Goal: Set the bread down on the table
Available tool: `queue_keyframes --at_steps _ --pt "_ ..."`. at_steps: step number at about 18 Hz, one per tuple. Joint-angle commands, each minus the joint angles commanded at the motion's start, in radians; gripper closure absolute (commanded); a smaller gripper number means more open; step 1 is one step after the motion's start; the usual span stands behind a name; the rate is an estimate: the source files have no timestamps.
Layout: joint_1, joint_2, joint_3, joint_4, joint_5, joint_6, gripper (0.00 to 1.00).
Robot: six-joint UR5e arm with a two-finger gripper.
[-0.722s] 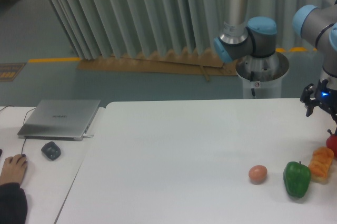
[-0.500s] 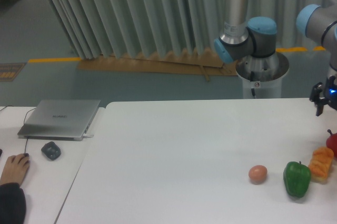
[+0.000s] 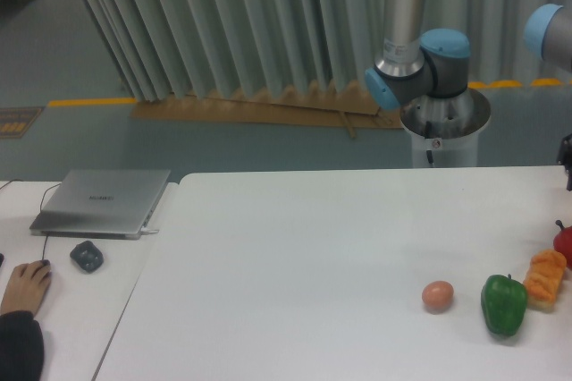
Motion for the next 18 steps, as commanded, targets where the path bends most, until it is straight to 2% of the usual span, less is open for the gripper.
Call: queue_keyframes --at_steps 5,8,10,12,18 --pt "0.058 -0.072 0.051 0.006 0.0 0.213 0.0" --pt "0.097 -0.118 0.049 0.084 -0.002 0.223 0.0" --pt "0.121 -0.126 0.051 0.09 -0.002 0.221 0.0" --pt "0.133 -0.15 0.054 0.132 -0.002 0.243 0.0" --pt "0.16 -0.199 0.095 0.15 0.005 0.289 0.0"
